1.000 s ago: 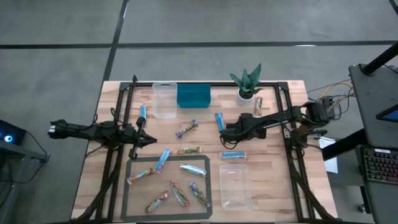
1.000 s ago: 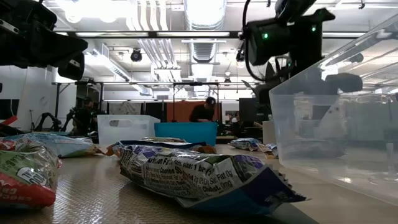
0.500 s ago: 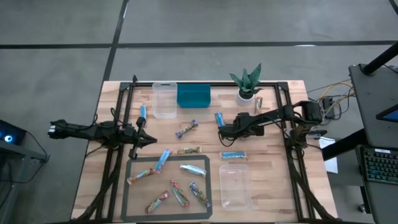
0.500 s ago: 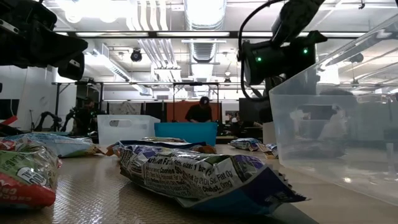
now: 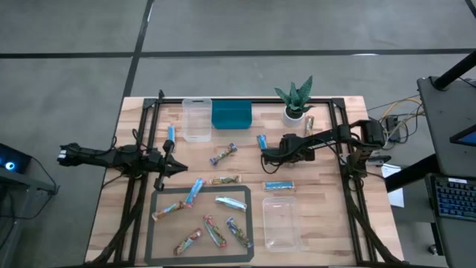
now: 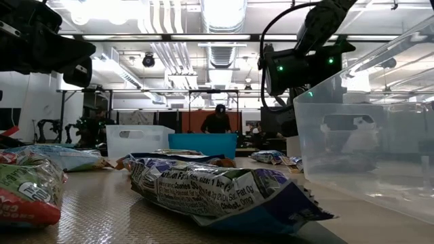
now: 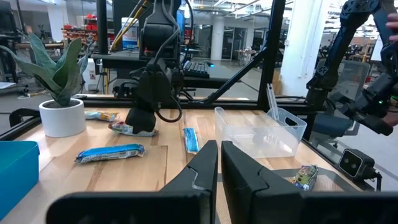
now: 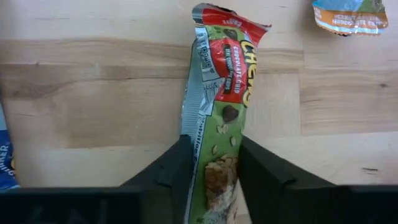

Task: Pick and place Granola Bars by type
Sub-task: Put the red granola bar into the bottom transparent bin

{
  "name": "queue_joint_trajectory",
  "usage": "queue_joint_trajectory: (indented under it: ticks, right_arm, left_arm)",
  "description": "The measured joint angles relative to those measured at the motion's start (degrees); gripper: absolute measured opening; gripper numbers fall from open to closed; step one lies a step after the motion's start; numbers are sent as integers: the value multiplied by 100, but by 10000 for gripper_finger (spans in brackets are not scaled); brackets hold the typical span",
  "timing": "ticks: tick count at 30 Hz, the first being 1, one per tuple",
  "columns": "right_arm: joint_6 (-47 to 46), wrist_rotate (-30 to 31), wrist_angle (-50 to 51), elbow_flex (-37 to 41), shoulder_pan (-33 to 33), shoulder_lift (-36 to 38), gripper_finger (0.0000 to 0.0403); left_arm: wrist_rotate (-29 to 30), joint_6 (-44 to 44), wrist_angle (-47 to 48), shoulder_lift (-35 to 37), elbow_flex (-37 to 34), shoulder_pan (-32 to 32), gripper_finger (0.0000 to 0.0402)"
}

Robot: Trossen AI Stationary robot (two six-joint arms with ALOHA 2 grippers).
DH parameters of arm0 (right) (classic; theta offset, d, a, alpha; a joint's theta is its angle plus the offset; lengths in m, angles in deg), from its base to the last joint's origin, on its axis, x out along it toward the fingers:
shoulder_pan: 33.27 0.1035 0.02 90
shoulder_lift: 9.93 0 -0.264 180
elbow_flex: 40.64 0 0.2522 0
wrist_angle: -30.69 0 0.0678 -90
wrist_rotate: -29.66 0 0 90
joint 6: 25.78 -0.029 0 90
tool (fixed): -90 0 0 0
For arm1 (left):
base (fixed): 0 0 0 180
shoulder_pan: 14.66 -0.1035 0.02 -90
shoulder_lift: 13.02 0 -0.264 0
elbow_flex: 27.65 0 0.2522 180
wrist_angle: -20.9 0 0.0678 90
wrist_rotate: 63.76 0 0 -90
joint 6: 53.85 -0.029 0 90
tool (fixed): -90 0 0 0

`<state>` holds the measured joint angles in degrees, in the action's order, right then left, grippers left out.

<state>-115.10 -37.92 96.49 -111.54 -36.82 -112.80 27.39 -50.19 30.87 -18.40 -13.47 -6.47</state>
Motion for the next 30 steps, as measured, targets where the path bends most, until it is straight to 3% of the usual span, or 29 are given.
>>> queue_joint_trajectory:
  ticks: [6,12,20,30]
  right_arm:
    - [378,0,1,-2,30,54,41]
    - [1280,-59,174,-146,74,378,24]
    - [3257,-53,531,-718,93,1025,18]
    - [5710,-493,588,-1356,158,2022,17]
  left_arm:
    - [0,0,0,0,-2,-2,5]
    - [2,0,-2,0,-2,0,5]
    - [0,0,-2,0,-2,-2,5]
    - [0,0,-2,0,0,-2,5]
